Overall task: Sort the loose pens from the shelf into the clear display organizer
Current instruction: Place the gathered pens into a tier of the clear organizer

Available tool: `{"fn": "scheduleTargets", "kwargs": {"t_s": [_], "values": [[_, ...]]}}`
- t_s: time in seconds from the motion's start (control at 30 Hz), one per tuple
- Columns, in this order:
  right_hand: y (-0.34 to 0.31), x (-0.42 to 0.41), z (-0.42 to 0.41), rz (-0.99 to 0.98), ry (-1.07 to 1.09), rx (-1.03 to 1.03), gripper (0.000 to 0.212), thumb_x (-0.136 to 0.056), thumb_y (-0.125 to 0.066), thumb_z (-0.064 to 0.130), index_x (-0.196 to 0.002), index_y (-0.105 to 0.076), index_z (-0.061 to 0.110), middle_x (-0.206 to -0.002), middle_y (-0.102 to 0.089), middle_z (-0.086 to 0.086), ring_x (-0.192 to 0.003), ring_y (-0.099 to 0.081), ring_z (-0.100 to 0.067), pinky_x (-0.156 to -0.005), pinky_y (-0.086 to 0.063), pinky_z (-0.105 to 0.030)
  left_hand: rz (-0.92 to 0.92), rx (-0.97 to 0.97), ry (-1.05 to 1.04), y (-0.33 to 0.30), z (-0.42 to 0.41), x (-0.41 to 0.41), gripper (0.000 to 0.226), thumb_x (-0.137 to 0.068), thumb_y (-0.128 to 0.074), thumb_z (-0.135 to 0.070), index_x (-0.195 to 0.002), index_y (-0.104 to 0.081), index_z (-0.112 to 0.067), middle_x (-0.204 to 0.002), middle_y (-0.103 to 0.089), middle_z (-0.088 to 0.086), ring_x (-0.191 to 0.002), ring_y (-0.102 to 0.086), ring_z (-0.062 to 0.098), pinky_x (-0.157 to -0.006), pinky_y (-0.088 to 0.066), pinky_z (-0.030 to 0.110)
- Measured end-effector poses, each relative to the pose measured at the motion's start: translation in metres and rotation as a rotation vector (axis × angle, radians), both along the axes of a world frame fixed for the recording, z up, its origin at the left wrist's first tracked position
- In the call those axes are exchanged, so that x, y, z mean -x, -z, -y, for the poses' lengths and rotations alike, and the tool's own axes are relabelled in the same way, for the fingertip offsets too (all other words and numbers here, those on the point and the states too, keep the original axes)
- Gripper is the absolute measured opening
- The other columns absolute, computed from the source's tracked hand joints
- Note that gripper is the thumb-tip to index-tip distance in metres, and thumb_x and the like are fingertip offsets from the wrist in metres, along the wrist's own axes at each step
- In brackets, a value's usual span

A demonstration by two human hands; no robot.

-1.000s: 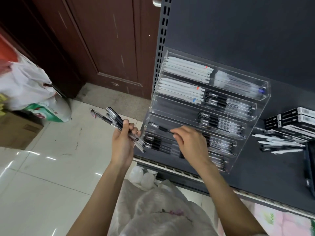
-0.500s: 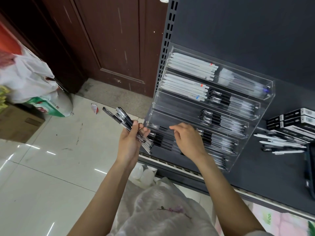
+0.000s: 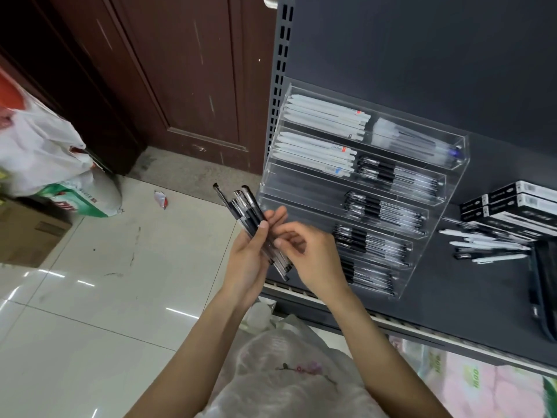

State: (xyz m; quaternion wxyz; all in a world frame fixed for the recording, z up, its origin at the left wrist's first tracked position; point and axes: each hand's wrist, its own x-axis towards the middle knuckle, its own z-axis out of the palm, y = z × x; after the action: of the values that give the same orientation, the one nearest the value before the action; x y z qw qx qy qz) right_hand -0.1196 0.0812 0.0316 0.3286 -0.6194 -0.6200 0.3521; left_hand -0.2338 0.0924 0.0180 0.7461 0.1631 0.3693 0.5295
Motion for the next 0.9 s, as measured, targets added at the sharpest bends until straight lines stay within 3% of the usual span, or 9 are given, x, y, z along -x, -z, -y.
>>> {"fn": "scheduleTargets", "kwargs": {"t_s": [0.27, 0.37, 0.47, 0.57, 0.63, 0.73, 0.9], "values": [[-0.004, -0.004, -0.003, -0.142, 0.000, 0.107, 0.019, -0.082, -0.071, 0.010, -0.098, -0.064, 0.016, -0.086, -0.065, 0.012, -0.080, -0.061, 0.001, -0.077, -0.049, -0.015, -0.074, -0.056, 0.025, -0.004, -0.001, -0.004, 0.032, -0.098, -0.039, -0.012, -0.127, -0.054, -0.009, -0.130, -0.061, 0.005, -0.123, -0.055, 0.018, -0.100, -0.046, 0.035], [-0.005, -0.012, -0.008, -0.147, 0.044, 0.081, 0.016, -0.082, -0.070, 0.009, -0.094, -0.064, 0.017, -0.085, -0.065, 0.011, -0.078, -0.060, 0.002, -0.075, -0.048, -0.013, -0.076, -0.050, -0.009, -0.006, -0.001, 0.000, 0.031, -0.100, -0.038, -0.011, -0.125, -0.055, -0.012, -0.127, -0.063, 0.004, -0.119, -0.058, 0.015, -0.098, -0.049, 0.031], [-0.001, -0.031, -0.014, 0.207, 0.063, -0.014, 0.014, -0.084, -0.068, 0.011, -0.097, -0.067, 0.017, -0.086, -0.066, 0.011, -0.073, -0.058, 0.004, -0.070, -0.044, -0.006, -0.044, 0.003, -0.105, -0.002, -0.003, 0.011, 0.026, -0.101, -0.035, -0.008, -0.118, -0.055, -0.011, -0.113, -0.070, 0.003, -0.109, -0.064, 0.017, -0.095, -0.051, 0.032], [0.006, -0.044, -0.023, 0.568, 0.011, -0.089, 0.014, -0.088, -0.064, 0.015, -0.100, -0.069, 0.018, -0.093, -0.071, 0.006, -0.084, -0.064, -0.008, -0.073, -0.053, -0.024, -0.014, 0.103, -0.205, 0.003, -0.004, 0.027, 0.021, -0.101, -0.035, -0.006, -0.112, -0.053, -0.009, -0.080, -0.069, -0.001, -0.075, -0.067, 0.012, -0.090, -0.053, 0.031], [0.013, -0.044, -0.028, 0.718, -0.034, -0.070, 0.016, -0.091, -0.060, 0.015, -0.103, -0.070, 0.021, -0.096, -0.072, 0.005, -0.090, -0.066, -0.013, -0.070, -0.052, -0.027, -0.020, 0.139, -0.241, 0.005, -0.002, 0.034, 0.021, -0.101, -0.035, -0.004, -0.108, -0.054, -0.009, -0.069, -0.056, -0.002, -0.057, -0.053, 0.007, -0.075, -0.053, 0.024], [0.022, -0.040, -0.037, 0.814, -0.086, -0.039, 0.023, -0.094, -0.055, 0.012, -0.105, -0.071, 0.024, -0.096, -0.073, 0.005, -0.089, -0.068, -0.014, -0.065, -0.046, -0.021, -0.041, 0.162, -0.265, 0.007, 0.001, 0.039, 0.023, -0.100, -0.034, -0.003, -0.104, -0.056, -0.010, -0.068, -0.046, -0.002, -0.051, -0.039, 0.006, -0.056, -0.043, 0.019], [0.029, -0.037, -0.046, 0.783, -0.139, 0.039, 0.023, -0.096, -0.051, 0.012, -0.106, -0.069, 0.022, -0.103, -0.071, 0.004, -0.093, -0.067, -0.015, -0.076, -0.050, -0.028, -0.053, 0.148, -0.237, 0.008, 0.004, 0.039, 0.024, -0.101, -0.033, -0.003, -0.104, -0.056, -0.010, -0.066, -0.046, -0.002, -0.049, -0.041, 0.005, -0.055, -0.046, 0.019]]}}
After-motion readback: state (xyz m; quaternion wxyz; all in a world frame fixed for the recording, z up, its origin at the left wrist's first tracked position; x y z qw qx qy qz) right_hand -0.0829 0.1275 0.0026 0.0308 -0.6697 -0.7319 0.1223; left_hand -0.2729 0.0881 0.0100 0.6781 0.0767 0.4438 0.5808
